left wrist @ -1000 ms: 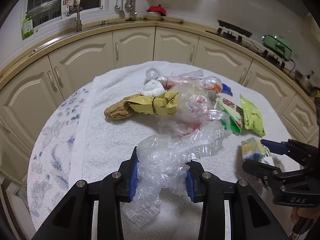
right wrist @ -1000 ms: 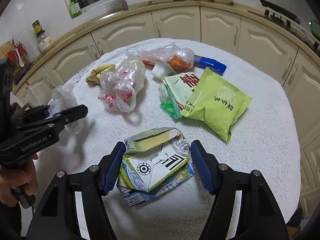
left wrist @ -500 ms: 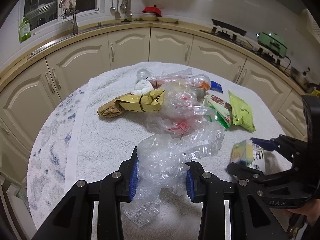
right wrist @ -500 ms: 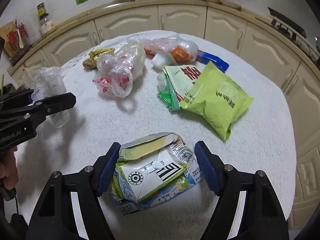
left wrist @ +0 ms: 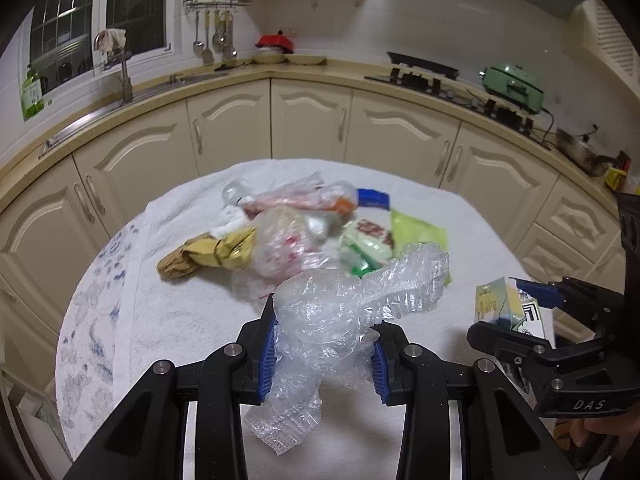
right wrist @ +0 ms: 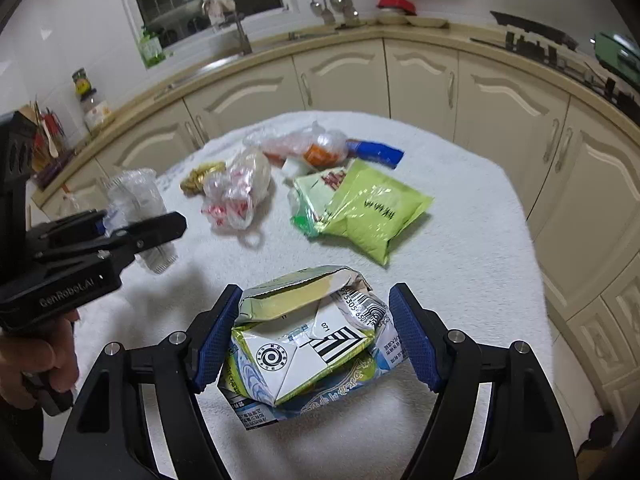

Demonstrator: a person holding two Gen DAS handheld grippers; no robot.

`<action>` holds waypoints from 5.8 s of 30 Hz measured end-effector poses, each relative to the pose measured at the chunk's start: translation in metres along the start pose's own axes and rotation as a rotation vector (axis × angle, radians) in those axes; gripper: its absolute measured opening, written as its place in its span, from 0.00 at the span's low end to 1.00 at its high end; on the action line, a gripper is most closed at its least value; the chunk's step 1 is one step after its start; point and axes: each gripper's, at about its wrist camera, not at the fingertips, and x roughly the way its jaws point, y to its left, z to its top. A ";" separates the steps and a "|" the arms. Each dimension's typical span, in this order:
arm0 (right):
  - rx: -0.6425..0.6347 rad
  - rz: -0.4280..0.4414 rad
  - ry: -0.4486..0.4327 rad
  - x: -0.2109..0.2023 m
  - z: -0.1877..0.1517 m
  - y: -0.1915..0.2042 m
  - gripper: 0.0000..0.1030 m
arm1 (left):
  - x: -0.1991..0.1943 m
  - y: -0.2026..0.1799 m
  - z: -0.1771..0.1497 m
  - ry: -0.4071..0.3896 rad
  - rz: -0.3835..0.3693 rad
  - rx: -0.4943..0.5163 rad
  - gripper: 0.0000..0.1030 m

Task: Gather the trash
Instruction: 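Carry the carton and plastic wrap to the blue bin and open both tools, then move both tools back over the table, then grasp the green snack bag with the right tool while the left tool grasps the taped gold bag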

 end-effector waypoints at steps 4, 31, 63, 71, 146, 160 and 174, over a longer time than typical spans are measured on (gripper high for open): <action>0.031 0.000 -0.065 -0.031 0.004 -0.014 0.74 | -0.013 -0.024 0.010 -0.029 -0.018 0.026 0.34; 0.506 -0.378 -0.337 -0.229 -0.088 -0.247 0.74 | 0.019 -0.303 0.046 -0.082 -0.439 0.296 0.34; 1.017 -0.309 -0.117 -0.117 -0.224 -0.393 1.00 | 0.235 -0.451 0.063 0.263 -0.316 0.431 0.99; 0.958 -0.345 -0.136 -0.132 -0.192 -0.364 1.00 | 0.147 -0.383 0.060 0.142 -0.326 0.372 0.99; 0.108 -0.162 0.018 0.048 0.071 -0.013 1.00 | -0.030 0.054 0.006 -0.006 0.185 -0.260 0.99; 0.149 -0.138 0.113 0.112 0.067 -0.033 0.78 | 0.091 0.088 0.063 0.058 0.053 -0.312 0.68; 0.126 -0.117 0.115 0.100 0.054 -0.032 0.74 | 0.161 0.113 0.122 0.036 0.045 -0.318 0.71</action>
